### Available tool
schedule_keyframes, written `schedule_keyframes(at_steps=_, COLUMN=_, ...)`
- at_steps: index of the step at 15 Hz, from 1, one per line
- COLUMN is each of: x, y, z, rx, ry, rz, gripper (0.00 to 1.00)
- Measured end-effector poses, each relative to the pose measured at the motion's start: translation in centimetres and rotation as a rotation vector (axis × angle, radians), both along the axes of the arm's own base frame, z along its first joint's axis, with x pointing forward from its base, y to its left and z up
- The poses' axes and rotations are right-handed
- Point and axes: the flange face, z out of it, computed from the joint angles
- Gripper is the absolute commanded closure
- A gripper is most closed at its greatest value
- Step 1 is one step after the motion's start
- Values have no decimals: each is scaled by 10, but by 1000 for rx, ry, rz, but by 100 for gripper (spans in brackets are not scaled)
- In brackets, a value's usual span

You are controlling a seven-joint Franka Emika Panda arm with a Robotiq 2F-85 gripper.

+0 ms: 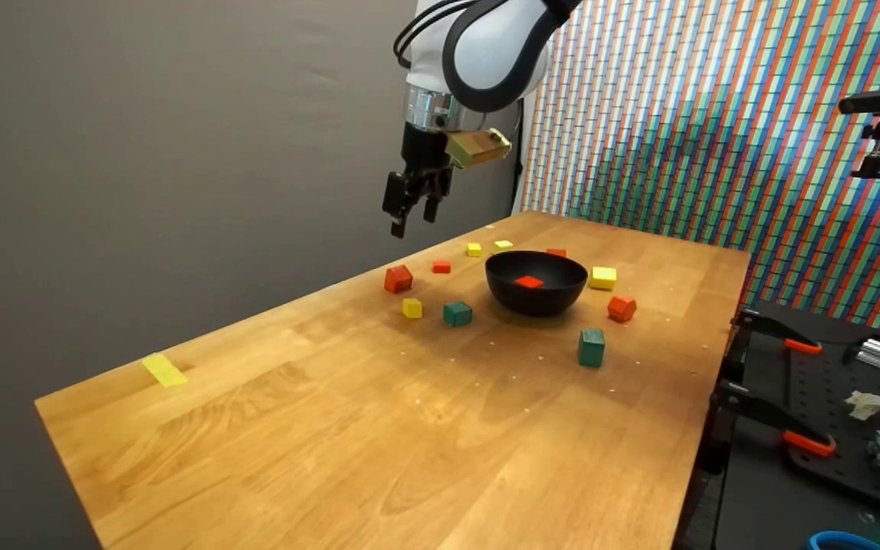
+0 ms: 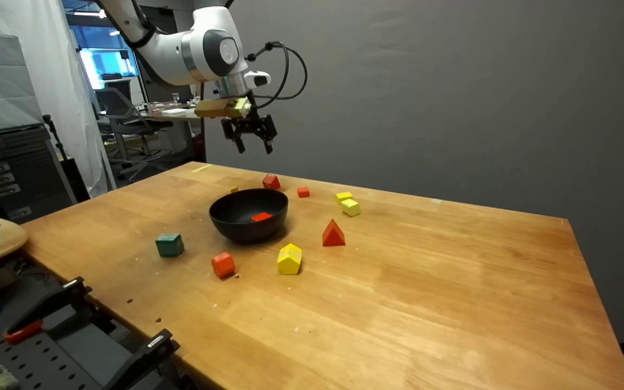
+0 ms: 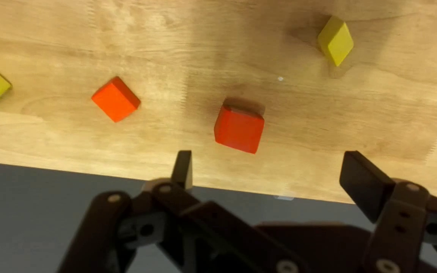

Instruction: Put all the blocks in the bowl

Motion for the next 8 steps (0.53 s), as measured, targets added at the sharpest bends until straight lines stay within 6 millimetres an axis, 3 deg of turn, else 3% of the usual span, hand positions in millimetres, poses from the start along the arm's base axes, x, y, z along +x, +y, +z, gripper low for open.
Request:
schedule_keyframes(at_steps=3, x=28, y=8, z=-30, rx=-6, ry=32, rz=-19, gripper=0)
schedule_keyframes(at_steps=7, x=60, y=0, z=-67, rx=-35, ry=49, rz=-74, gripper=3)
schedule_keyframes(at_steps=8, x=66, y=-4, z=-76, rx=-43, ry=55, rz=-92, gripper=25)
